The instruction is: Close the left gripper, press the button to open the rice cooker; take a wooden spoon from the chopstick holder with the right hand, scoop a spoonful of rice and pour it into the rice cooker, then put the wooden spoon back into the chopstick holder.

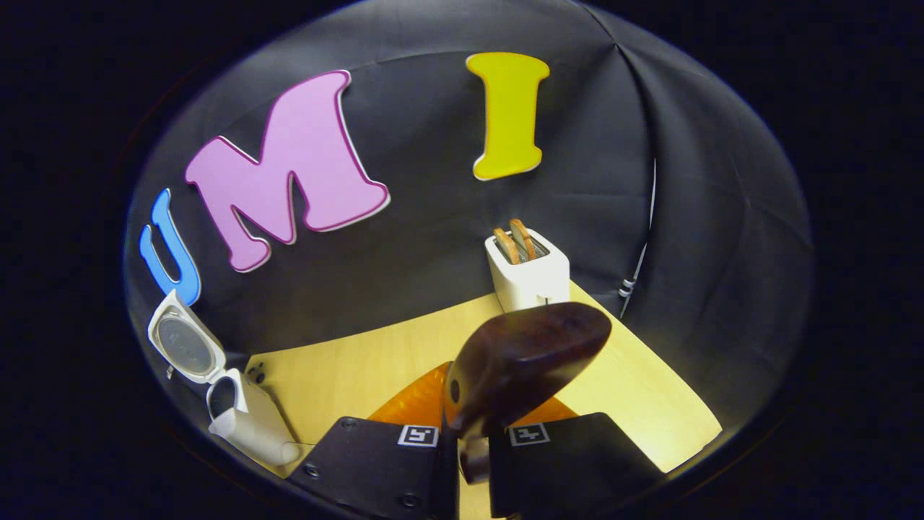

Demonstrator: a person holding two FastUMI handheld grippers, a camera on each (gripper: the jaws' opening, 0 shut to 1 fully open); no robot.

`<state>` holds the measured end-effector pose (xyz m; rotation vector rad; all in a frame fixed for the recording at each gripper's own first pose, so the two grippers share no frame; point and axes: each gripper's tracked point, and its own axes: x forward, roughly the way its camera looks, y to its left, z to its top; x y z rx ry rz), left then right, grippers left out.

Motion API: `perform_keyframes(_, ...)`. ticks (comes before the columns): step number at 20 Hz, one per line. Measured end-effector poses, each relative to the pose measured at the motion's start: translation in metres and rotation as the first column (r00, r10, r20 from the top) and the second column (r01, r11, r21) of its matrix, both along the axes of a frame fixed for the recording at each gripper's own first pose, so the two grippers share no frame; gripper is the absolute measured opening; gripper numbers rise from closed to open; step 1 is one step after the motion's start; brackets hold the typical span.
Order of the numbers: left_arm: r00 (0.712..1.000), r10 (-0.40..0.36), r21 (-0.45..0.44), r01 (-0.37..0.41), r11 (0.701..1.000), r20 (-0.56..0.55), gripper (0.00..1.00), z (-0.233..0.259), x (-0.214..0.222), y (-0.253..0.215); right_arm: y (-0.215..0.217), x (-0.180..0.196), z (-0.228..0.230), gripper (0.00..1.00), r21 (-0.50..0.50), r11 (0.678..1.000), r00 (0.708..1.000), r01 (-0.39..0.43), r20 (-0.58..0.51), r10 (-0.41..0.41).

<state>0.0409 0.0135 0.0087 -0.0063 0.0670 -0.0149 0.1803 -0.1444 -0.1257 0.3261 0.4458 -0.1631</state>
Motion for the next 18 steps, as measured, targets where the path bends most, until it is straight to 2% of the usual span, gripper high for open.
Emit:
perform_keyframes(5,1.0,-0.011,-0.022,0.011,1.0,0.002,0.95,-0.003,-0.007,0.034,0.059,-0.017,0.011,0.2,0.016,0.999,0.999,-0.039,0.013,0.038)
perform_keyframes(9,1.0,-0.015,-0.036,0.015,0.999,-0.006,0.96,-0.008,-0.014,0.056,0.105,-0.028,0.003,0.2,0.008,0.996,0.996,-0.084,0.006,0.084)
perform_keyframes(14,0.999,-0.037,-0.045,0.036,0.998,-0.03,0.96,-0.018,-0.022,0.069,0.149,-0.043,-0.027,0.2,-0.02,0.992,0.992,-0.128,-0.017,0.127)
perform_keyframes(18,0.998,-0.037,-0.043,0.035,0.998,-0.055,0.96,-0.028,-0.032,0.082,0.179,-0.054,-0.062,0.2,0.017,0.988,0.986,-0.151,-0.065,0.152)
